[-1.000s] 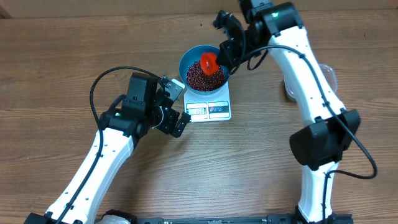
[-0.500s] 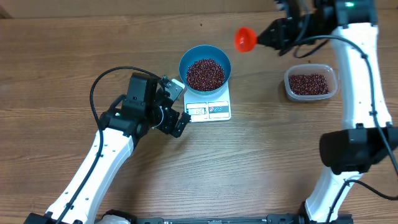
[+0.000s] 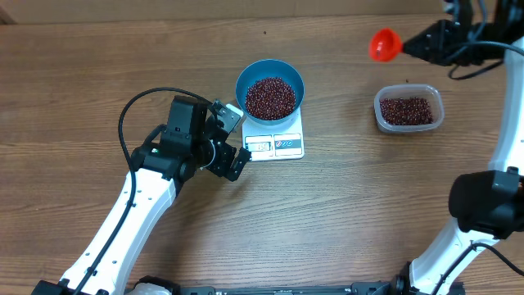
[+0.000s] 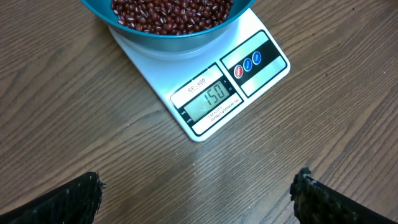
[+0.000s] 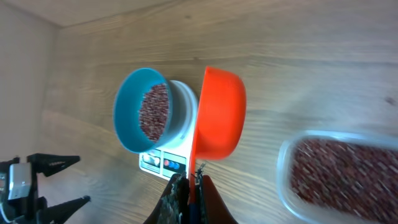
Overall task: Scoop item into bowl and weigh 150g on scale
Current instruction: 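Lift the empty scoop with the right gripper away toward the tub, then lower the red scoop with the right gripper into the clear tub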
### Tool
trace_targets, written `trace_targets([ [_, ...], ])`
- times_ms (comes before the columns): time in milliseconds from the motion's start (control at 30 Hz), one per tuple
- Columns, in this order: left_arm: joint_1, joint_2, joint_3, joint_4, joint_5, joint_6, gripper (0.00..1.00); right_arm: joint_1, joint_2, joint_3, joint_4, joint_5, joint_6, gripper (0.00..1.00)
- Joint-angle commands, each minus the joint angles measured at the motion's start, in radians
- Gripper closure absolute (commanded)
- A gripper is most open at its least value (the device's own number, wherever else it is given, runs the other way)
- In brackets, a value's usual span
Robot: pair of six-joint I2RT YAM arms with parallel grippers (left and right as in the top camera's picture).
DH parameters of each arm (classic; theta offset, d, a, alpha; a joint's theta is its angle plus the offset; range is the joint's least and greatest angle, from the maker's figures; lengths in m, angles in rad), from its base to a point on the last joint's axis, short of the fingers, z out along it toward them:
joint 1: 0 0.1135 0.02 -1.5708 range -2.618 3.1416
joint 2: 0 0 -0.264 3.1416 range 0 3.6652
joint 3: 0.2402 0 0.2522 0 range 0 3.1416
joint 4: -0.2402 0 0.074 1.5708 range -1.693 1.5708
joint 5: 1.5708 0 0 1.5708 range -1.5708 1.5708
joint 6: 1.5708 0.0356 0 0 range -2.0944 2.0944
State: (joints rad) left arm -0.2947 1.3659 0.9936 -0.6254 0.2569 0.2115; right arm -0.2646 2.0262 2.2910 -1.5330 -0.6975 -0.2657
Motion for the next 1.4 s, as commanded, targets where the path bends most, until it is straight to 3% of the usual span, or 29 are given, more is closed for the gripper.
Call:
trace_targets([
  [0,0.0,0.007,-0.002,0.001,0.002,-0.01,0.0,-0.047,-0.046,0.032,-0.024,0.084,-0.012,0.96],
  [733,0.0,0.007,-0.002,0.001,0.002,-0.01,0.0,-0.05,-0.019,-0.164,-0.031,0.52,0.047,0.96],
  [1167,0.0,0.007,-0.002,0.001,0.002,-0.01,0.0,0.149,-0.019,-0.19,0.009,1.02,0.19,0.96],
  [1367,0.0,0.007,-0.002,0.001,0.002,-0.01,0.0,0.216,-0.019,-0.19,0.006,1.116,0.192,0.96],
])
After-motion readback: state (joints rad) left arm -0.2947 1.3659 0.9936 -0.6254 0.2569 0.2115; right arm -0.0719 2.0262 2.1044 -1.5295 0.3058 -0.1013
